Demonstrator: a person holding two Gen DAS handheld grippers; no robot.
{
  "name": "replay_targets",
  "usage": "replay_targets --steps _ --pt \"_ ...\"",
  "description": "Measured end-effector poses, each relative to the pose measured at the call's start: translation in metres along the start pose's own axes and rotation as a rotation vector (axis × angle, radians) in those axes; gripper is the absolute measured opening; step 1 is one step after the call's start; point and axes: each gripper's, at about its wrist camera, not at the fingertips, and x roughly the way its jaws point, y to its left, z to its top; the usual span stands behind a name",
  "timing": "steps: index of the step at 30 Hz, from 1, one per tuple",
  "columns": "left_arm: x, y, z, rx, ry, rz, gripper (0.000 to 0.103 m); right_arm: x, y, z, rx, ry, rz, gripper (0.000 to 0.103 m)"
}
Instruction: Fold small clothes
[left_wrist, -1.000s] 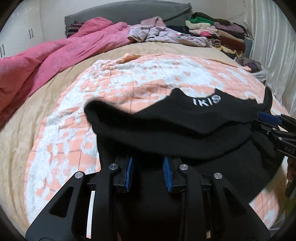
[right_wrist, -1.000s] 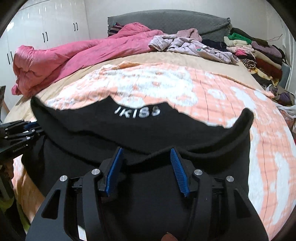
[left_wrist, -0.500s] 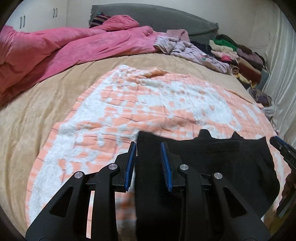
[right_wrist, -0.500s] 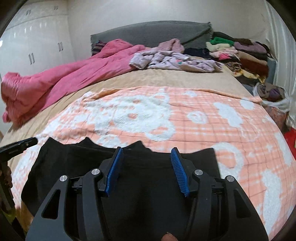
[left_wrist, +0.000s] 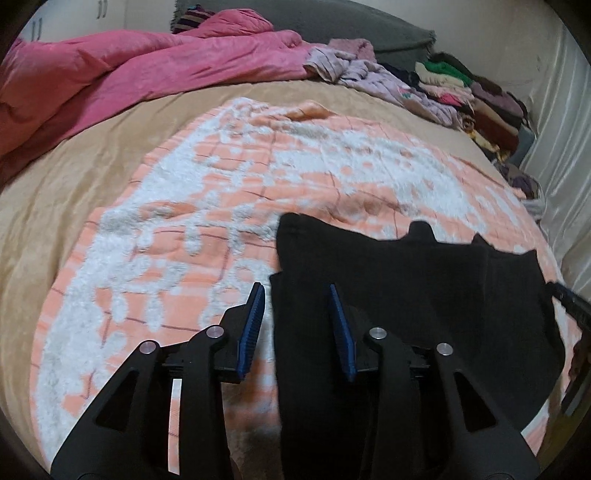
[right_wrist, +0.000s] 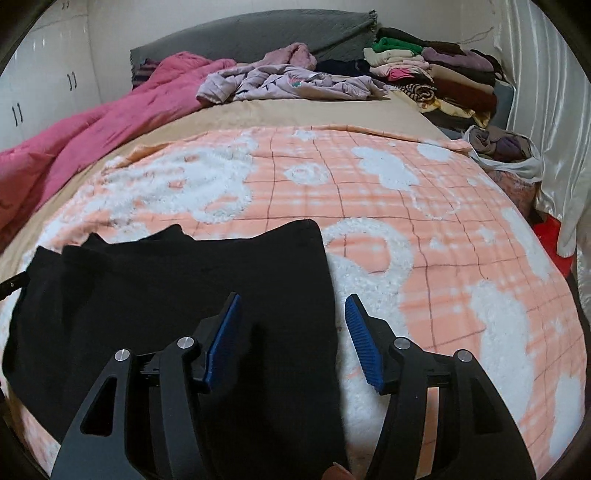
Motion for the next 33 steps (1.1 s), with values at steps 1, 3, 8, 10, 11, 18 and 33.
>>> replay_targets --steps 1,3,8,10,11,18,33 --pt "0.002 -0.002 -0.001 0.01 0.003 0.002 0.028 0.003 0.0 0.001 -0.009 0.004 0.002 0.057" --pt "0.007 -0.006 -0.004 0.027 0.007 0.005 0.028 0.011 0.001 0.005 -0.028 0.014 0.001 0.057" --pt "0.006 -0.017 -0.008 0.095 -0.006 0.041 0.016 0.037 0.002 0.014 -0.048 0.063 0.008 0.029" --pt "0.004 -0.018 -0.008 0.11 -0.011 0.038 0.005 0.041 0.004 0.013 -0.056 0.066 0.012 0.018" --pt "0.004 -0.018 -0.008 0.114 -0.013 0.037 0.004 0.04 0.004 0.013 -0.06 0.059 0.009 0.015" --pt "-0.026 -0.008 -0.001 0.063 -0.103 0.002 0.003 0.004 -0.011 0.02 -0.002 -0.04 0.094 0.008" --pt "0.006 0.009 -0.01 -0.024 -0.028 0.022 0.005 0.045 -0.029 0.011 0.172 0.032 0.07 0.009"
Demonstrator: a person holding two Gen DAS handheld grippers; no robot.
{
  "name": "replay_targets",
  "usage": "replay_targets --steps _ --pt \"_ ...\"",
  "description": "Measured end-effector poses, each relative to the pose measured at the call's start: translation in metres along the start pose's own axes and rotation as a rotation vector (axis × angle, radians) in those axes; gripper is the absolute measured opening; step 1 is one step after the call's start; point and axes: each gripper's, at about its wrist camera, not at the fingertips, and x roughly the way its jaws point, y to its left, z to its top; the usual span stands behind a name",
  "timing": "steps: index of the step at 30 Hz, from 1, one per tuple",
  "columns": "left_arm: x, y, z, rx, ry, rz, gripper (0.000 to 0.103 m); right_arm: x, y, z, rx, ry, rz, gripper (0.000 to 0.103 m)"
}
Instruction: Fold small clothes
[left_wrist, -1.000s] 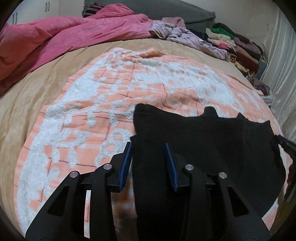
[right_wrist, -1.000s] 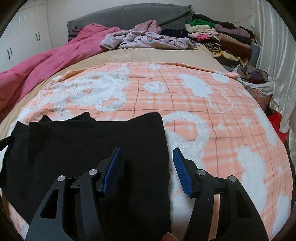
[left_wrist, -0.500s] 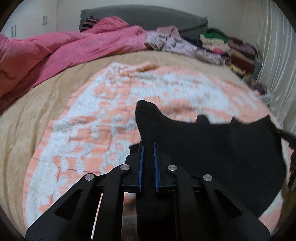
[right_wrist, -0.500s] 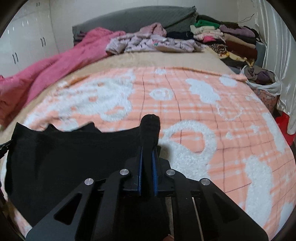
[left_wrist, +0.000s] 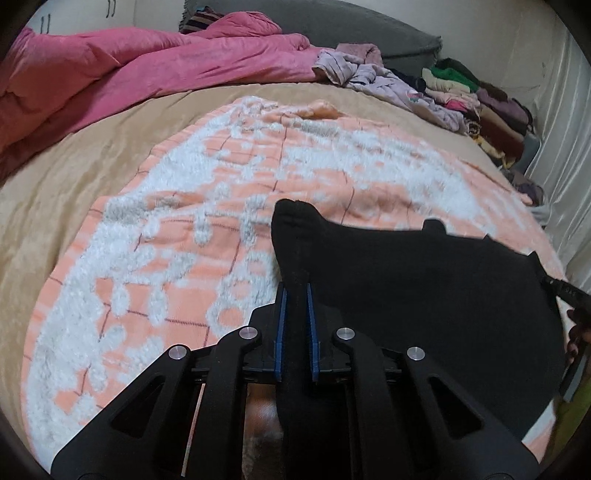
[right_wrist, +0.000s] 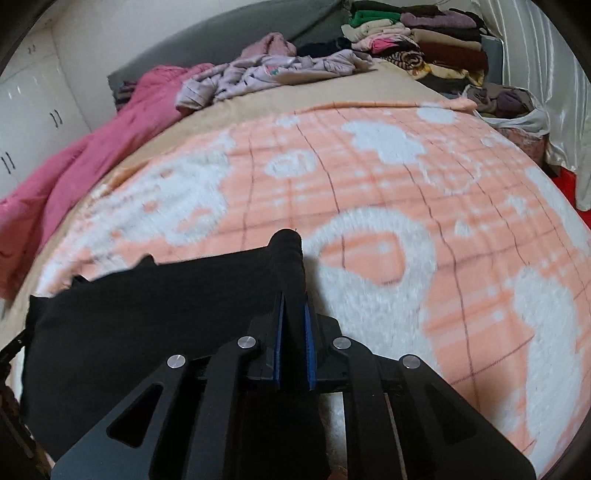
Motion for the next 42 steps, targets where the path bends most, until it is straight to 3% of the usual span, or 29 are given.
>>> replay_targets --steps 9,14,21,30,35,42 --pt "-0.01 -0.003 0.0 0.027 -0.029 0.043 0.009 -0.014 0.001 -0.004 -0.01 -0.036 -0.041 0.021" --pt "-0.023 -0.004 0.005 0.025 -0.037 0.046 0.022 -0.035 0.004 -0.009 -0.01 -0.062 -0.019 0.036" --pt "-0.04 -0.007 0.006 0.022 -0.053 0.038 0.039 -0.062 0.006 -0.02 -0.016 -0.085 0.006 0.046" --pt "-0.061 -0.008 0.002 0.005 -0.071 0.027 0.048 -0.09 0.011 -0.038 -0.038 -0.098 0.038 0.054" --pt "-0.072 -0.009 -0.003 0.006 -0.077 0.024 0.056 -0.104 0.016 -0.05 -0.069 -0.099 0.049 0.063" --pt "-0.079 -0.008 -0.014 0.011 -0.065 0.017 0.06 -0.112 0.015 -0.065 -0.075 -0.086 0.061 0.064"
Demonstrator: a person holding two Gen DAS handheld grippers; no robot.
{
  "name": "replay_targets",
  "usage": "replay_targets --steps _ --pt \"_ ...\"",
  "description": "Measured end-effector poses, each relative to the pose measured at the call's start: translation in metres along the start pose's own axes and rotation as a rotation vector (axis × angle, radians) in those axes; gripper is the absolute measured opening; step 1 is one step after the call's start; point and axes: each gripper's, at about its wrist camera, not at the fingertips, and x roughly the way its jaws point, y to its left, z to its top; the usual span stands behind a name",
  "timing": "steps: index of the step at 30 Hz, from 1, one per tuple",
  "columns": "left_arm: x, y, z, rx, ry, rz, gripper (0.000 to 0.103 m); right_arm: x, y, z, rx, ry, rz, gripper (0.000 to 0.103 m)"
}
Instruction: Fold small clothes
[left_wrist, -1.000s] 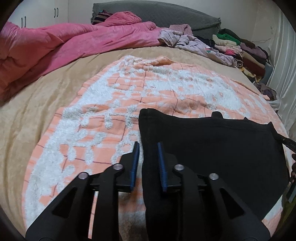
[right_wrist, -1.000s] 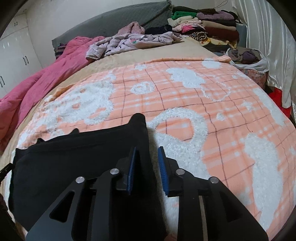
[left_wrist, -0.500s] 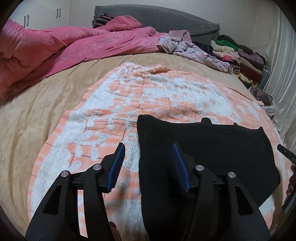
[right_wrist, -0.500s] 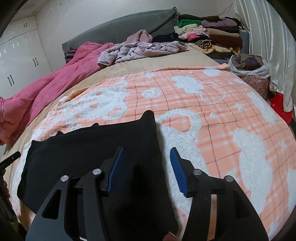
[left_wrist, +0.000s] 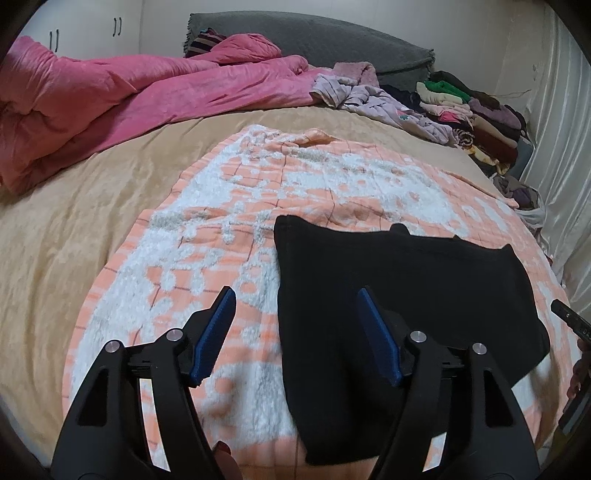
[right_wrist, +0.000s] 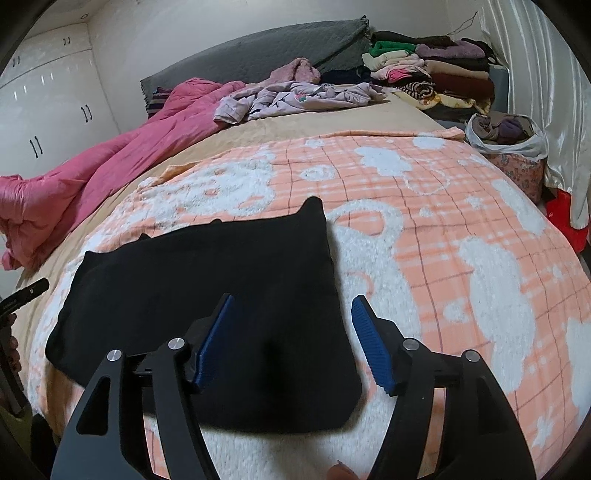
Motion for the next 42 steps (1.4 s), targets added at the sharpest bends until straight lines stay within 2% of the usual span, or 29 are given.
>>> replay_targets --steps 11,17,22,26,28,29,31,33,34,37,42 --pt "-0.008 0.007 -0.03 -0.02 0.046 -0.026 0.06 -0.003 -0.008 -0.025 0.032 0.046 0.021 0.064" --pt "0.006 0.013 -0.052 -0.078 0.123 -0.096 0.06 0.012 -0.027 -0.032 0.118 0.083 0.056 0.064" --pt "0.014 0.007 -0.057 -0.089 0.141 -0.137 0.06 0.018 -0.033 -0.033 0.156 0.085 0.121 0.063" --pt "0.019 0.002 -0.062 -0.091 0.15 -0.136 0.061 0.026 -0.034 -0.033 0.167 0.094 0.139 0.052" --pt "0.021 0.001 -0.062 -0.099 0.153 -0.141 0.06 0.027 -0.036 -0.033 0.173 0.091 0.139 0.039" --pt "0.022 0.001 -0.062 -0.107 0.153 -0.145 0.058 0.026 -0.037 -0.033 0.177 0.085 0.136 0.036" --pt "0.021 0.0 -0.062 -0.132 0.156 -0.188 0.035 0.024 -0.039 -0.033 0.181 0.077 0.144 0.024" --pt "0.021 -0.005 -0.062 -0.124 0.154 -0.197 0.024 0.022 -0.04 -0.032 0.175 0.07 0.143 0.018" --pt "0.019 -0.008 -0.062 -0.112 0.152 -0.197 0.02 0.019 -0.041 -0.031 0.174 0.066 0.143 0.011" --pt "0.013 -0.009 -0.06 -0.107 0.156 -0.203 0.014 0.009 -0.043 -0.028 0.173 0.038 0.146 0.01" --pt "-0.004 -0.006 -0.052 -0.107 0.144 -0.238 0.012 -0.011 -0.038 -0.022 0.15 -0.006 0.147 0.009"
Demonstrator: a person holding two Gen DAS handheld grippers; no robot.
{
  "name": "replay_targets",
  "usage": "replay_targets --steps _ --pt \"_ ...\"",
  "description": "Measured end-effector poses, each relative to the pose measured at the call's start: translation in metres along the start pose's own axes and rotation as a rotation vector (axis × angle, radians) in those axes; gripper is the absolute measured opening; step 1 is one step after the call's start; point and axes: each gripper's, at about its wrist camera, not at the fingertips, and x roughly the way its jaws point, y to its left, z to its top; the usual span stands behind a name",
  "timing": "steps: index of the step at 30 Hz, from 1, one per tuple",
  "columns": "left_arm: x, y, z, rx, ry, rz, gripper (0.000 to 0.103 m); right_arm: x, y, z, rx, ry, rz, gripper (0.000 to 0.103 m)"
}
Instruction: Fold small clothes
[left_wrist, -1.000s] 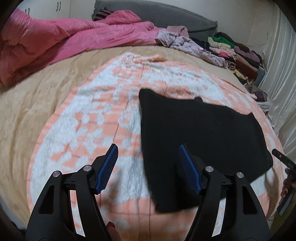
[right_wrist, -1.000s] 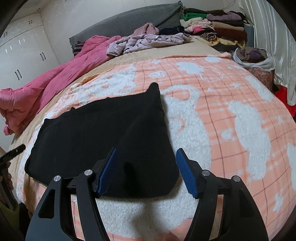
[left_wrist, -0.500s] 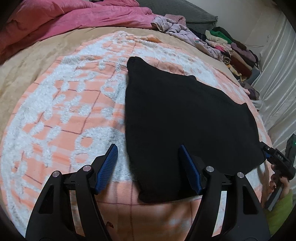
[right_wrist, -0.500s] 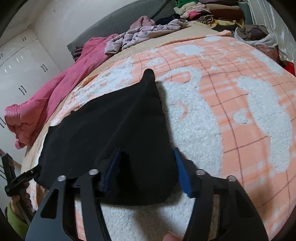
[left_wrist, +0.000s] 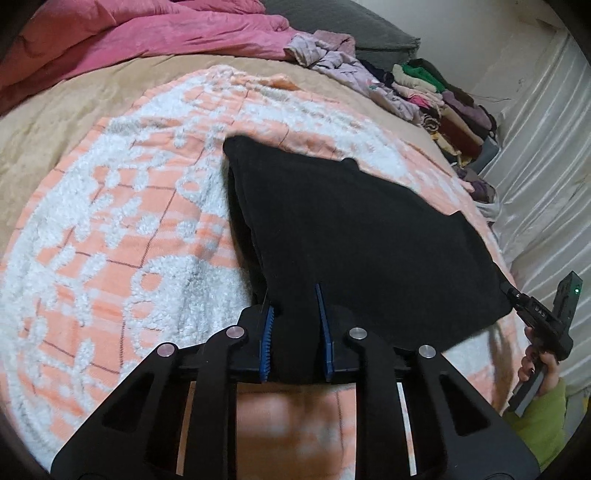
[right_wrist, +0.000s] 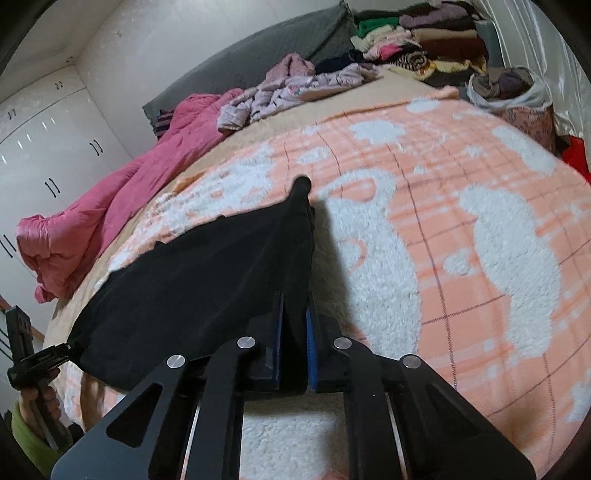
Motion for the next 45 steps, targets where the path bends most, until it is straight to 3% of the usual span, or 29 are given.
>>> replay_targets --steps 4,11,29,36,45 --pt "-0.01 0.0 -0.001 0.002 0.009 0.0 0.012 -0.017 0.003 0.002 -0.019 -0.024 0.005 0.009" --pt "0.007 0.015 -0.023 -0.004 0.08 0.025 0.013 -0.003 -0.019 -0.024 0.058 0.045 -0.033 0.009" --pt "0.008 0.01 -0.029 0.056 0.062 0.097 0.023 0.014 -0.016 -0.037 0.032 0.078 -0.17 0.014" --pt "0.005 0.01 -0.032 0.053 0.061 0.108 0.029 0.008 -0.014 -0.037 0.016 0.077 -0.21 0.027" --pt "-0.001 0.009 -0.035 0.059 0.06 0.116 0.029 -0.003 -0.014 -0.038 0.018 0.075 -0.228 0.042"
